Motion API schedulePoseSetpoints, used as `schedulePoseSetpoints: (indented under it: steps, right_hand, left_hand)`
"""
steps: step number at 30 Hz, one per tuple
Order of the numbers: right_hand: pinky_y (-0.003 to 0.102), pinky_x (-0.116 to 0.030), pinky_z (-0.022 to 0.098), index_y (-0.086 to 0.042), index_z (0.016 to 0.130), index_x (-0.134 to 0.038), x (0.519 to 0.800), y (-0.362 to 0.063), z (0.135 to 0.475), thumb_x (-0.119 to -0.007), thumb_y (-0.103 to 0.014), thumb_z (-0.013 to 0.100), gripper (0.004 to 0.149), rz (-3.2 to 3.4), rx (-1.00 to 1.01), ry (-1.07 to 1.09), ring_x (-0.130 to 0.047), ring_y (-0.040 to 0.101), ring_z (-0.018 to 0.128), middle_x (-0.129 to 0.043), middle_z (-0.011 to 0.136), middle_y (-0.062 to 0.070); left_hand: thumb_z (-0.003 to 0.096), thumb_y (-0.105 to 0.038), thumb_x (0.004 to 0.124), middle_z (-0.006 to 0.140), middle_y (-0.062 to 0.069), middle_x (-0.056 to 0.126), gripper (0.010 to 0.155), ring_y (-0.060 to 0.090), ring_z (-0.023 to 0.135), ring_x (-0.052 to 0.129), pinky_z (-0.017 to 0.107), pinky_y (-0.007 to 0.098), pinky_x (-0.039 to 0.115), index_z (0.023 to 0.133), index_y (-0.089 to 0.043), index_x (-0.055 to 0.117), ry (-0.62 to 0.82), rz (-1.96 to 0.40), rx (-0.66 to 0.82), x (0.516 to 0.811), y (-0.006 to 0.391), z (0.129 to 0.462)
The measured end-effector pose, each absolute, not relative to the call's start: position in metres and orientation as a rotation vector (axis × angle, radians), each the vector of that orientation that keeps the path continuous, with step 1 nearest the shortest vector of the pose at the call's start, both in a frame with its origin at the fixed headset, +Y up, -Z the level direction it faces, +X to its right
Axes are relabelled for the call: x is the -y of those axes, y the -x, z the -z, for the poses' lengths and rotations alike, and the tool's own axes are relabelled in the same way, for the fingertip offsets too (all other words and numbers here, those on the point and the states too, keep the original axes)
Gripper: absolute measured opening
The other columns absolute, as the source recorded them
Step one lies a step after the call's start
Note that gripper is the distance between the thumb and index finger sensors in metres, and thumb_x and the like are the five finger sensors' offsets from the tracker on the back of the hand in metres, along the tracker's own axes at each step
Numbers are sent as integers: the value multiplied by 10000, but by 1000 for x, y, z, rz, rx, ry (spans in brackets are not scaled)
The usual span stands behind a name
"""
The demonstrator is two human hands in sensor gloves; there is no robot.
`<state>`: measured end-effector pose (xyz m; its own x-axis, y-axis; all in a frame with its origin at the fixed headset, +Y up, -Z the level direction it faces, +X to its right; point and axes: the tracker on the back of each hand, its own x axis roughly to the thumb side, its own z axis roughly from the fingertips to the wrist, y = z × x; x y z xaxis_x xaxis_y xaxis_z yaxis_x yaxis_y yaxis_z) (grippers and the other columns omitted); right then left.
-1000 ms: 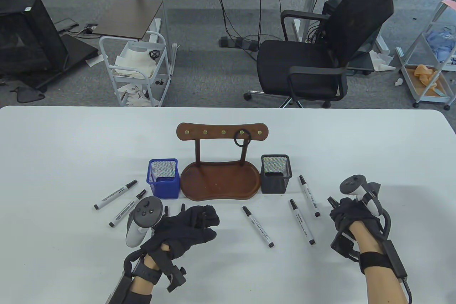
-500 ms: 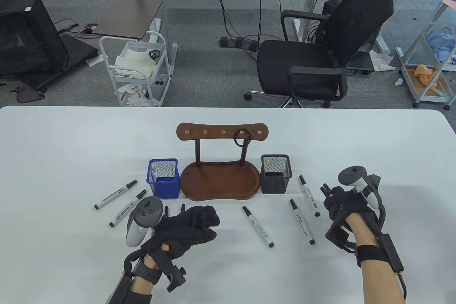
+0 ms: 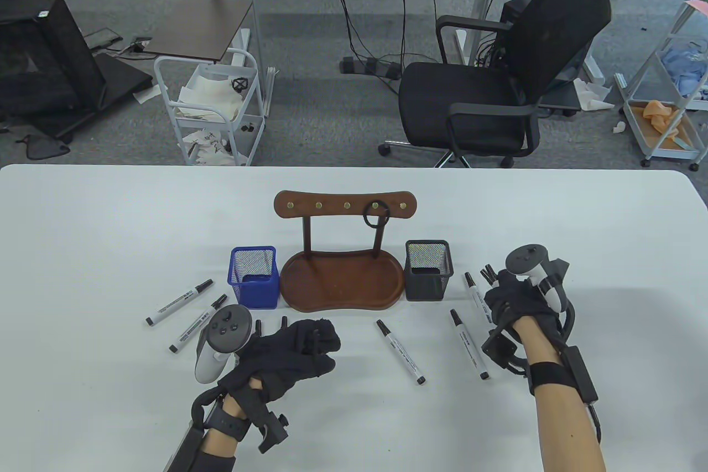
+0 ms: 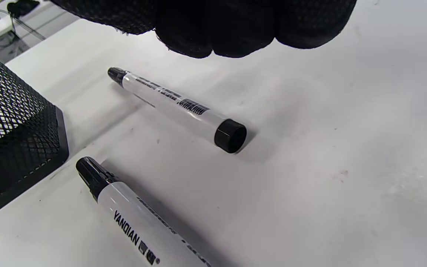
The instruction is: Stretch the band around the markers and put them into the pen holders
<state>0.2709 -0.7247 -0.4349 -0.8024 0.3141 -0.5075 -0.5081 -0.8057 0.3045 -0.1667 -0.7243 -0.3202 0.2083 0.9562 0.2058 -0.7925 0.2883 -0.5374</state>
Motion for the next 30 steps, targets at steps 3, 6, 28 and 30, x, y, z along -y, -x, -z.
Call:
schedulePoseSetpoints:
  steps: [3,6,28,30]
  right_hand:
    - [480,-788,513,-331,968,-511,728,-268,439,-755,-417,528,510,-2579,-576,634,-899,176,484,-858,703,-64]
    - [479,-784,525,-329,989,-500,733,-266,443,-806,-475,490,604,-2623,-562,653,-896,178,500,-850,720,-57]
    - [485,-754,581,-264,1002,-565,751,-251,451,-837,-470,476,627,-2702,-606,703,-879,205,561,-804,795,-30]
    - [487,-754,580,-266,997,-578,751,-250,452,-841,-470,474,620,-2727,-601,705,-880,205,560,-805,792,-30]
  left_hand:
    - [514,-373,924,1054,164,816,717,423,960,741,702,640,630,1069,-57,597,347,-1251,558,724,167,320]
    - [513,-373,924,1056,161,815,721,427,967,734,704,641,627,1071,-59,592,347,-1255,555,725,167,320]
    - [515,-377,921,1057,160,814,718,437,977,721,706,644,622,1070,-61,595,348,-1254,549,725,168,321]
    - [514,-376,921,1057,163,813,721,441,977,719,705,645,621,1071,-60,590,348,-1255,549,725,168,321]
